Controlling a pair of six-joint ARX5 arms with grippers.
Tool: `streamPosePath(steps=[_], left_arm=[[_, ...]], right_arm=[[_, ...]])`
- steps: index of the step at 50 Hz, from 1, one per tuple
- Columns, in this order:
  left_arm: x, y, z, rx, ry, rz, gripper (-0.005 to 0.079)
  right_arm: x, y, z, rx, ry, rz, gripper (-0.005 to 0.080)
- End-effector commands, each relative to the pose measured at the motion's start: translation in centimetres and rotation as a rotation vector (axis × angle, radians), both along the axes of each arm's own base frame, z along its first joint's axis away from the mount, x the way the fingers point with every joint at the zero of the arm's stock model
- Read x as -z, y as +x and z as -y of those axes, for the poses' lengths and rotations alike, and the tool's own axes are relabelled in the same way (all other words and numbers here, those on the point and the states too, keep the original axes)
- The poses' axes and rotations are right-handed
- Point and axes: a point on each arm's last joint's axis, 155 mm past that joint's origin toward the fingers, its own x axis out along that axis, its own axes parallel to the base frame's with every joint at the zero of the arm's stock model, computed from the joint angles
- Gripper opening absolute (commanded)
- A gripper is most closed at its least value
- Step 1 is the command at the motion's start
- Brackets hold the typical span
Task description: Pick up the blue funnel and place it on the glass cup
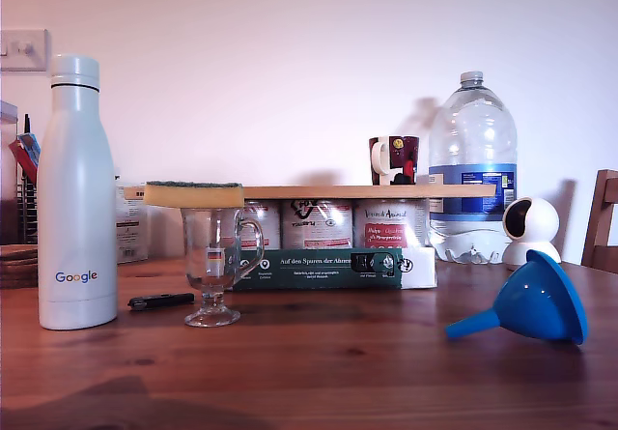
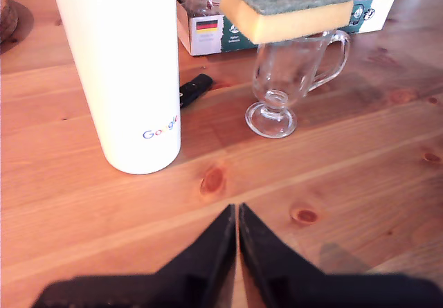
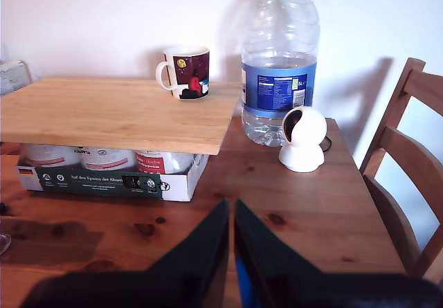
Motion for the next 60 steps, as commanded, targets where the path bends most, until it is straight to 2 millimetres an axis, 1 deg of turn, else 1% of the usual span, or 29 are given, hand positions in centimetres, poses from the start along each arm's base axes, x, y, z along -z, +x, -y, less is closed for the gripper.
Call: streamPosePath(steps=[1, 6, 15, 21, 27, 31, 38, 45, 48, 51, 55, 60], left_arm=[[-4.6, 1.0, 1.8, 0.085, -0.074, 0.203, -0.0024], [-4.9, 1.1, 1.9, 0.086, -0.076, 0.216, -0.0024], [-5.1, 1.2, 1.9, 0.086, -0.077, 0.225, -0.0024], [-5.5, 1.2, 1.9, 0.089, -0.080, 0.238, -0.0024], [-5.5, 0.9, 2.4, 0.118, -0.090, 0.235, -0.0024], [-5.7, 0.6, 3.0, 0.151, -0.102, 0.238, -0.0024], [-6.9, 0.3, 3.7, 0.197, -0.121, 0.285, -0.0024], [-7.6, 0.2, 4.2, 0.216, -0.127, 0.316, -0.0024], [-7.8, 0.1, 4.4, 0.228, -0.130, 0.321, -0.0024], [-7.9, -0.2, 4.8, 0.246, -0.134, 0.324, -0.0024], [-7.9, -0.3, 5.1, 0.257, -0.136, 0.323, -0.0024], [-7.9, -0.5, 5.4, 0.268, -0.138, 0.322, -0.0024]], right_arm=[[4.6, -0.8, -0.5, -0.016, 0.052, -0.184, -0.0009], [4.7, -0.8, -0.5, -0.020, 0.053, -0.188, -0.0009], [4.6, -1.0, -1.5, -0.072, 0.067, -0.189, -0.0010], [4.3, -1.1, -2.7, -0.124, 0.152, -0.198, -0.0009], [4.4, -1.2, -4.1, -0.193, 0.189, -0.220, -0.0009], [5.1, -1.0, -4.8, -0.231, 0.201, -0.267, -0.0009], [7.0, -0.6, -5.9, -0.277, 0.228, -0.392, -0.0008], [8.9, -0.1, -6.4, -0.293, 0.244, -0.531, 0.0008], [9.7, 0.2, -6.4, -0.303, 0.207, -0.578, 0.0041], [10.0, 0.6, -6.5, -0.309, 0.194, -0.619, 0.0115], [9.8, 1.4, -6.6, -0.319, 0.174, -0.655, 0.0206], [9.5, 2.0, -6.6, -0.344, 0.121, -0.708, 0.0259]])
